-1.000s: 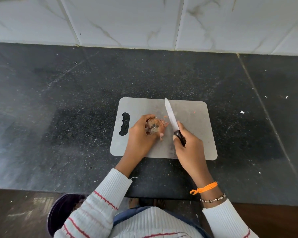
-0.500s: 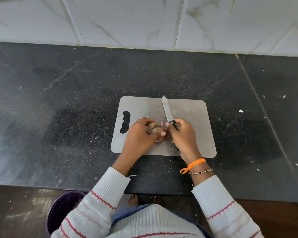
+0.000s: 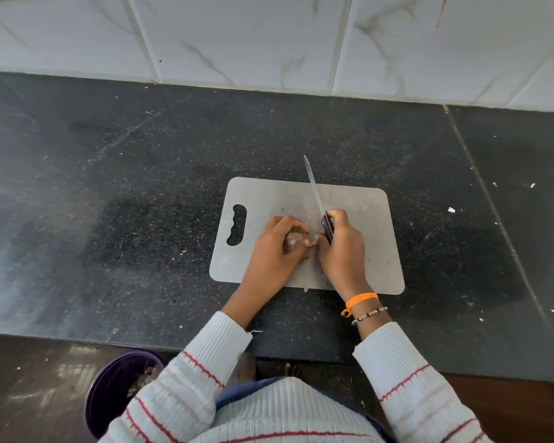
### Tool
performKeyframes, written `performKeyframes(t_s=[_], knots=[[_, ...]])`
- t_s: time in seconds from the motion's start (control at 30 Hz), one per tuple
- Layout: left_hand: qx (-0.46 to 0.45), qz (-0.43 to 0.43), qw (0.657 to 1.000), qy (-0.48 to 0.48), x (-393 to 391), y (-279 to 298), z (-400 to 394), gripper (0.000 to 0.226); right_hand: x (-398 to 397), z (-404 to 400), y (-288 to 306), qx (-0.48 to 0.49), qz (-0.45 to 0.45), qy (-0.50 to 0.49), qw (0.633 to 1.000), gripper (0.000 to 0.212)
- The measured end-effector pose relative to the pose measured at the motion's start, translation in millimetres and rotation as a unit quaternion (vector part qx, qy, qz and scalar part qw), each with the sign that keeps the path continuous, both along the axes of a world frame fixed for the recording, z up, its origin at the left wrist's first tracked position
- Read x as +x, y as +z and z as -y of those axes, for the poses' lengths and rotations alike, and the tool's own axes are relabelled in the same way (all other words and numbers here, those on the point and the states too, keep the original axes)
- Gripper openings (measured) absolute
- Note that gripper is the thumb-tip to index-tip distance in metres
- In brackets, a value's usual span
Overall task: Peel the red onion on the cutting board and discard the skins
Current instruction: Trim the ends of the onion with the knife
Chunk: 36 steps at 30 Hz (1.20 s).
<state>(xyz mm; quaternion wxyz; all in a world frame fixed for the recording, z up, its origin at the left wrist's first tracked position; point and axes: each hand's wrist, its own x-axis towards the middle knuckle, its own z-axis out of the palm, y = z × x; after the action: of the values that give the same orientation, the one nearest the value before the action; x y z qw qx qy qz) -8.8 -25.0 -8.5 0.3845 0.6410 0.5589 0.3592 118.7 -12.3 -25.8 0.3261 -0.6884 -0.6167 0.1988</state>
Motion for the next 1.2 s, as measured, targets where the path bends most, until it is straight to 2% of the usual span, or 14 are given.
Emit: performKeyframes(t_s=[0.13,0.3,0.37,0.53,0.63,0.77,1.03,1.2], knots=[[-0.013,0.017,1.000,-0.001,-7,5,-4,0.018,15,-5,8,0.007,-0.021,-0.024,0.999,0.035],[-0.035,-0.041,0.997,-0.054,-16,7,-4,0.056,25,-5,12,-0.015,-0.070,-0.018,0.997,0.028],[-0.029,-0.084,0.993,-0.071,-20,6,-4,0.062,28,-3,12,-0.029,-0.088,-0.012,0.996,0.029],[0.002,-0.139,0.990,0.019,-14,3,-2,0.051,29,4,16,-0.031,-0.126,-0.008,0.991,0.025],[0.022,-0.182,0.981,0.059,-9,1,-3,0.054,30,12,18,-0.033,-0.123,0.001,0.992,0.025],[0.038,-0.184,0.980,0.059,-2,2,-5,0.055,29,25,19,-0.048,-0.133,0.022,0.990,0.029],[0.000,-0.137,0.991,0.003,1,6,-9,0.045,28,35,20,-0.079,-0.131,0.034,0.988,0.033],[0.004,-0.139,0.990,0.022,0,3,-9,0.044,27,41,26,-0.085,-0.136,0.030,0.987,0.033]])
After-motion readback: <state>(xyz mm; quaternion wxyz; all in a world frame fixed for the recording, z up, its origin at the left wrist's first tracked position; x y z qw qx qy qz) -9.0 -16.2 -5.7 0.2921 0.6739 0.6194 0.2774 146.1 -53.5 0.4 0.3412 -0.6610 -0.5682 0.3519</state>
